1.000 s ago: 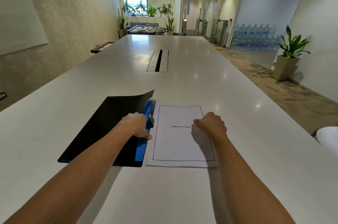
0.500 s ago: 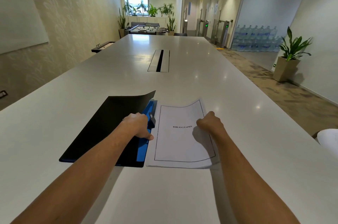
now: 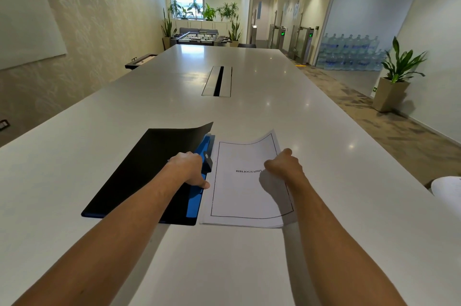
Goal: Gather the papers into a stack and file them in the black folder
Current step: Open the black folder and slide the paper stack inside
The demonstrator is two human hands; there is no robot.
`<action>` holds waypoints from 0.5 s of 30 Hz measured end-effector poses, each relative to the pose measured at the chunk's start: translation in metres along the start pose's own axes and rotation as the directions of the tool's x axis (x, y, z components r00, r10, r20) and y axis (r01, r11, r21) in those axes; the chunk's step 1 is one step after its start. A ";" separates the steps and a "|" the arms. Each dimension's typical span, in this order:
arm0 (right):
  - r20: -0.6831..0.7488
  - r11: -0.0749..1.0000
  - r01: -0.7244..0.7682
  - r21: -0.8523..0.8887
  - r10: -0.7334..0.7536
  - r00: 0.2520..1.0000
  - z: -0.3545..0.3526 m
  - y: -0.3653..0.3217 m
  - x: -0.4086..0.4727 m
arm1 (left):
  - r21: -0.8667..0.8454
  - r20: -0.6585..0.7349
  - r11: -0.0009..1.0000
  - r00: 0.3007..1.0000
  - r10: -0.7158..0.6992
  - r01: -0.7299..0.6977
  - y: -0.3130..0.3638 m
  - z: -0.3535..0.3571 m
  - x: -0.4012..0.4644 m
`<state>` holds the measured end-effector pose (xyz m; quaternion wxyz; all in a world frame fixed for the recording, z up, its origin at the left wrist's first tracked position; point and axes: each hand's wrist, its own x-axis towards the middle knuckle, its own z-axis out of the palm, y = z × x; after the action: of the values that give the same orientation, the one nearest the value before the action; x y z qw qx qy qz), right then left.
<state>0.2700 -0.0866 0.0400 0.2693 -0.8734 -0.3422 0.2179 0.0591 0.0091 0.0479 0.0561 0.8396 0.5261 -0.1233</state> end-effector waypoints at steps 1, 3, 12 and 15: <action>0.016 1.000 0.000 0.029 -0.001 1.000 0.001 0.001 0.001 | 0.002 0.002 1.000 1.000 0.000 0.000 0.000 0.000 0.000; 0.011 0.996 0.004 0.085 -0.005 1.000 0.002 0.006 0.002 | 0.011 -0.003 1.000 1.000 -0.002 0.002 0.000 0.000 0.001; 0.265 0.847 -0.181 0.499 0.050 0.963 -0.019 0.029 0.004 | 0.016 0.003 1.000 1.000 0.000 -0.001 0.000 -0.001 -0.001; 0.248 0.847 -0.165 0.505 0.040 0.968 -0.017 0.029 0.005 | 0.011 0.009 1.000 1.000 -0.002 0.002 -0.001 0.000 -0.001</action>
<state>0.2967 -0.1070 0.0338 0.4427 -0.7539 -0.2515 0.4152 0.0581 0.0085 0.0486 0.0537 0.8389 0.5258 -0.1300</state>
